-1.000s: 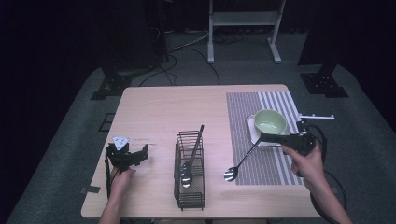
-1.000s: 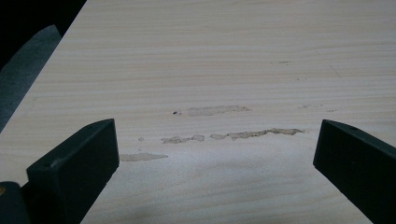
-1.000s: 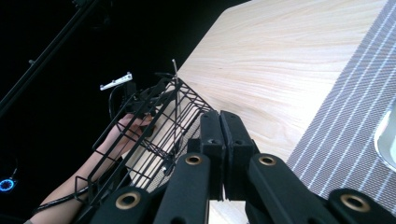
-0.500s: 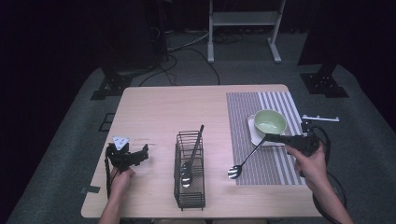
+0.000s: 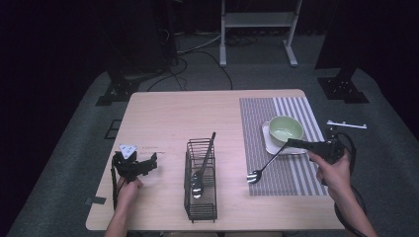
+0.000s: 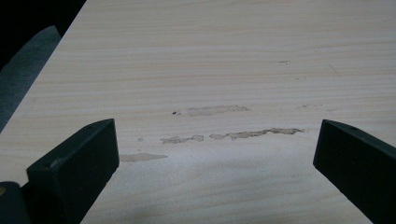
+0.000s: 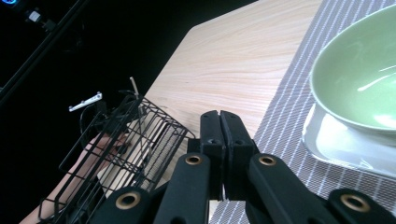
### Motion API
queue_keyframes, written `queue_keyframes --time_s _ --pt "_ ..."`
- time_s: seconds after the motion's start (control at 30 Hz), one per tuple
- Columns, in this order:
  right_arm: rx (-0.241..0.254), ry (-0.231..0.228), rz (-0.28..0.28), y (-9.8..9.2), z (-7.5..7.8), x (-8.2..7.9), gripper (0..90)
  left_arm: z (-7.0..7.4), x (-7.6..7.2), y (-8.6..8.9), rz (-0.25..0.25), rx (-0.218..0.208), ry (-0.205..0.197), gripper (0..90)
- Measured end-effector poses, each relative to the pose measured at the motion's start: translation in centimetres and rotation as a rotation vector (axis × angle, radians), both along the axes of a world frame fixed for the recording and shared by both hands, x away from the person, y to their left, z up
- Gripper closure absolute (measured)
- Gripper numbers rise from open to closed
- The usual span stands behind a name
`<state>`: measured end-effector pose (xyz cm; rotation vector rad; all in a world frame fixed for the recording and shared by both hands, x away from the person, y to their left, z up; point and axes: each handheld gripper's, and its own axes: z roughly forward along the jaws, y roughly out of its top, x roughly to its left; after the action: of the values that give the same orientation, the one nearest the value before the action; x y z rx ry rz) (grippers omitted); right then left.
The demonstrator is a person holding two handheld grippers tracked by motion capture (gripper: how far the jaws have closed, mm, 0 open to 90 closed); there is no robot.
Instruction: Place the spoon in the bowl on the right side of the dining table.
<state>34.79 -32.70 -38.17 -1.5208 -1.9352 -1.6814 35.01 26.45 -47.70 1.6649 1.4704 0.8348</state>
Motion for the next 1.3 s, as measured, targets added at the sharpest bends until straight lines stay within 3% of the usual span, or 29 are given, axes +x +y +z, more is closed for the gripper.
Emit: queue_keyframes --time_s 1.3 --pt "-0.032 0.001 -0.137 -2.9 -0.1 1.7 88.3 0.0 0.0 0.0 0.003 -0.004 0.005 0.0"
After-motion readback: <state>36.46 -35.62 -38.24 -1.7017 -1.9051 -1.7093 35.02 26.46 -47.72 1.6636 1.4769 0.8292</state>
